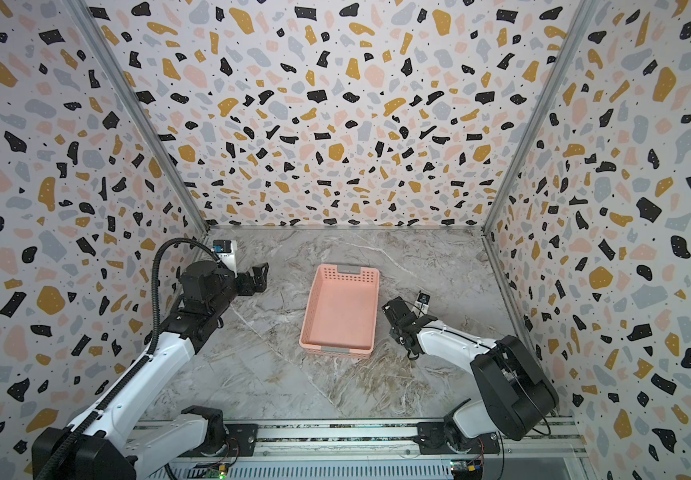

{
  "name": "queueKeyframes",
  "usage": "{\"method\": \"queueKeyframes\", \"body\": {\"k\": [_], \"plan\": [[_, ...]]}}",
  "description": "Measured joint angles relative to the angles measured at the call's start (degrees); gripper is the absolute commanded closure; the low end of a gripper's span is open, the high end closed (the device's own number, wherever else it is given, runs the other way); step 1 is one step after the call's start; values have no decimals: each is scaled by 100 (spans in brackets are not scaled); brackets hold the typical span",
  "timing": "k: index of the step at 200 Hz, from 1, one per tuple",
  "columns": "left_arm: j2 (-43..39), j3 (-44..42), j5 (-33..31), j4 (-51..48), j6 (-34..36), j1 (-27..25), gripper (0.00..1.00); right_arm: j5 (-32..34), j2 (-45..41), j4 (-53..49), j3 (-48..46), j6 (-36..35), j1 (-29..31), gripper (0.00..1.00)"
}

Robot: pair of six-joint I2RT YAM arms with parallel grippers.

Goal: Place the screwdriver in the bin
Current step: 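Close the right gripper on the green-and-black screwdriver handle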

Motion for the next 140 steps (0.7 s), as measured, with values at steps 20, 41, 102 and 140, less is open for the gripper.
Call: {"method": "queueKeyframes", "body": {"k": [20,41,102,140], "plan": [[0,0,-7,-2,-2,0,0,-81,13,63,0,-85,-7,33],[0,0,-39,-2,0,0,0,-168,13,177,0,-175,-46,41],[-2,0,-127,-4,2,0,0,-352,35,343,0,-363,-146,51],[-2,0,-125,-2,2,0,0,-544,138,468,0,-474,-256,60]]}}
